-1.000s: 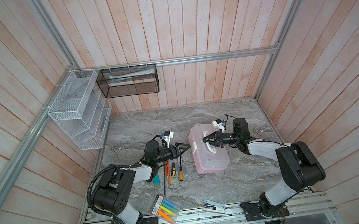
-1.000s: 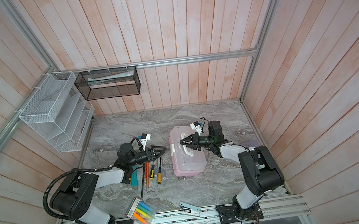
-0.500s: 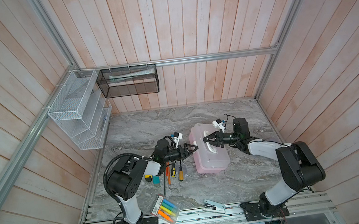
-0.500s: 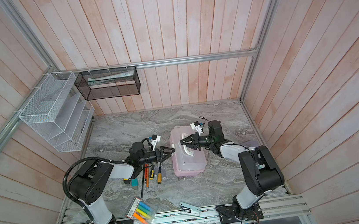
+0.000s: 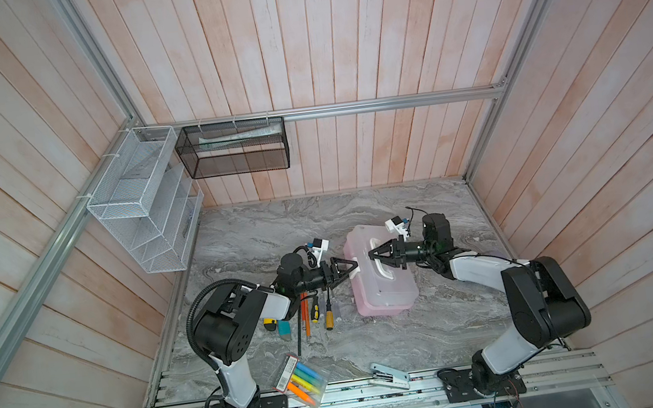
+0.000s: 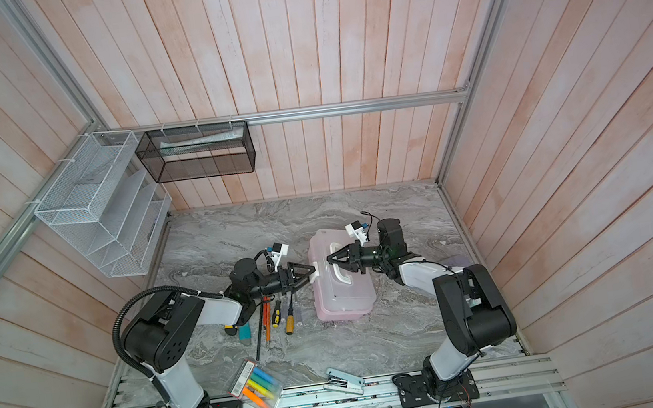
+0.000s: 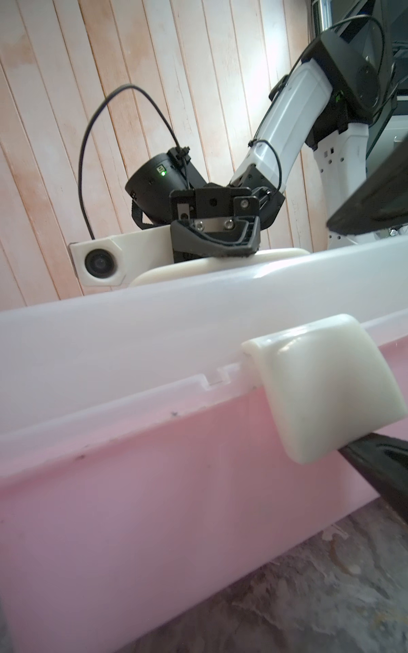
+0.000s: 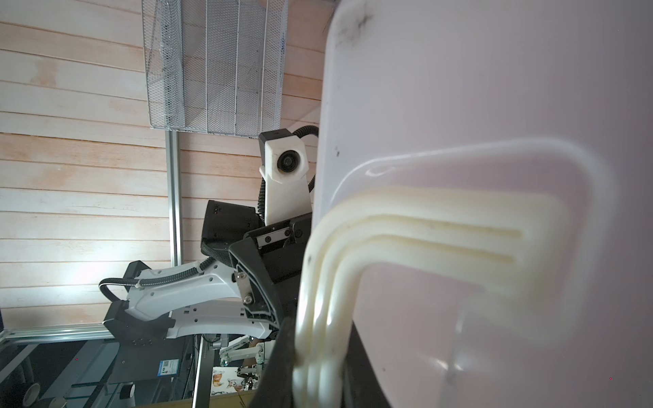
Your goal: Pack the tool kit
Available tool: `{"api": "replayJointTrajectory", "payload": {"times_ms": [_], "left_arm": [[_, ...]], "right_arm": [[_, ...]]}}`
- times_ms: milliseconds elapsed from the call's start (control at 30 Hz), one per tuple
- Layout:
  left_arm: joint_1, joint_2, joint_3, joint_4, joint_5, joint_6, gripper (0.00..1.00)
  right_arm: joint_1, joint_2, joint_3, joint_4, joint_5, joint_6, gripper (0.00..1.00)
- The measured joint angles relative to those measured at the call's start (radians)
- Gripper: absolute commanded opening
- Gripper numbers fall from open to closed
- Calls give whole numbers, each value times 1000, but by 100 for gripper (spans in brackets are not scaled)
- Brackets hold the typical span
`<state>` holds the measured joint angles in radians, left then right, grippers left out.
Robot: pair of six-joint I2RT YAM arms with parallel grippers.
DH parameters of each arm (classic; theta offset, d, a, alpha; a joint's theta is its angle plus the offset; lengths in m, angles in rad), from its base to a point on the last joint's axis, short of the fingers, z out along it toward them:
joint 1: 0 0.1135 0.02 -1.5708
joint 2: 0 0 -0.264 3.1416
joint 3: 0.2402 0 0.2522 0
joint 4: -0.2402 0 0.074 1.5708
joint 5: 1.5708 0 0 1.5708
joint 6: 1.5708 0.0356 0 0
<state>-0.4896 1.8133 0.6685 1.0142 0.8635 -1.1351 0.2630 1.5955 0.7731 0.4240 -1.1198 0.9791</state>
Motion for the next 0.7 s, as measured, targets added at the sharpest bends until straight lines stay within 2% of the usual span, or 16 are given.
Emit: {"api": "replayJointTrajectory", "payload": {"times_ms": [200, 333, 433, 533, 700], "left_arm": [[21, -94, -31, 17, 16, -10, 89], [49, -168, -53, -14, 17, 30, 89], [73, -249, -54, -205, -44, 138, 89], [68, -332, -12, -474, -182, 271, 90], [37, -385, 62, -763, -401, 419, 90]], "right_arm": [[3, 5, 14, -34, 0, -21, 0], [5, 5, 26, -66, 3, -40, 0], [14, 5, 62, -142, 64, -85, 0], [43, 5, 111, -244, 178, -136, 0], [146, 9, 206, -443, 436, -232, 0]]}}
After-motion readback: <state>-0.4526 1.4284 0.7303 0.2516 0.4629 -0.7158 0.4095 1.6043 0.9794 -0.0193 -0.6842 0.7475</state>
